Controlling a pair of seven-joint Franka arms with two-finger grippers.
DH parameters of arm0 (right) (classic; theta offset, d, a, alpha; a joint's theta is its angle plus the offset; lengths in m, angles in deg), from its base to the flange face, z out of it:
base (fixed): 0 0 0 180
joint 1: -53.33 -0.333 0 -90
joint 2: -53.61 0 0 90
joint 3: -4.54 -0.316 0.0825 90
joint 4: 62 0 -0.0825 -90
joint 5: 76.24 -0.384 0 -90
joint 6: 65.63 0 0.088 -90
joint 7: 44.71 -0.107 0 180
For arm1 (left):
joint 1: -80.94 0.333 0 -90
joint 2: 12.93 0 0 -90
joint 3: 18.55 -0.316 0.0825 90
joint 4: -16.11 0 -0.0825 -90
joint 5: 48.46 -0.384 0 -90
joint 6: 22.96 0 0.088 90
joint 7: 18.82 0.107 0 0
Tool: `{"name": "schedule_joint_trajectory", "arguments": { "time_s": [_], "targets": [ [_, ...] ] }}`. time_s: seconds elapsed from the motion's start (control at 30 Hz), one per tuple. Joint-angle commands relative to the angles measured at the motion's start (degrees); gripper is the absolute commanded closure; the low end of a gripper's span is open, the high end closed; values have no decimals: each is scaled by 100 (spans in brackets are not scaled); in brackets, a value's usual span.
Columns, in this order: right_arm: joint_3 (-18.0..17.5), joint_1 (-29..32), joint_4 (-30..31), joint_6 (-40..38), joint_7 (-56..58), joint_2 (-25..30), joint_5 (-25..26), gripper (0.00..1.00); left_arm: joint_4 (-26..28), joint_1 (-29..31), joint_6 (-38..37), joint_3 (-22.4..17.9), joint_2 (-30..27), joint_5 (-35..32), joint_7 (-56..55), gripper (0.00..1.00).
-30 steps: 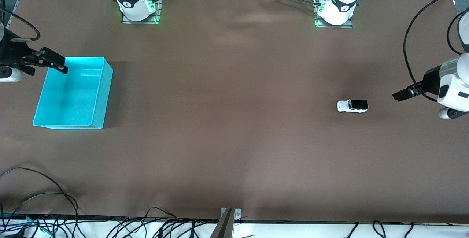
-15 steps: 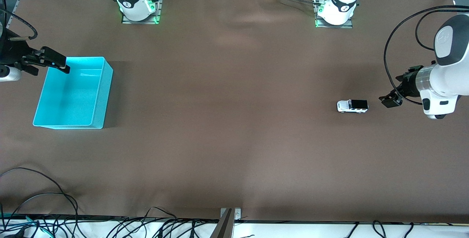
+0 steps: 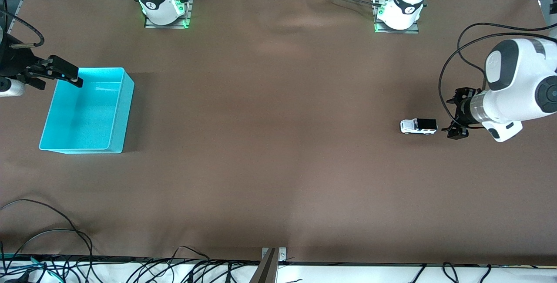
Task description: Wind and store white jeep toy
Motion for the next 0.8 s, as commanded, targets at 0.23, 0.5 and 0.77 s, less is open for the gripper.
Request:
{"name": "schedule_joint_trajectory", "arguments": {
  "time_s": [0.23, 0.5, 0.77],
  "targets": [
    [9, 12, -121, -88, 24, -14, -93, 0, 1447, 34, 1733, -8, -181, 79, -1132, 0],
    [9, 12, -130, -79, 7, -14, -93, 0, 2133, 43, 2929, -16, -111, 43, -1132, 0],
    [9, 12, -130, -71, -2, -14, -102, 0, 2195, 43, 3474, -25, 266, 35, -1114, 1]
  ]
}}
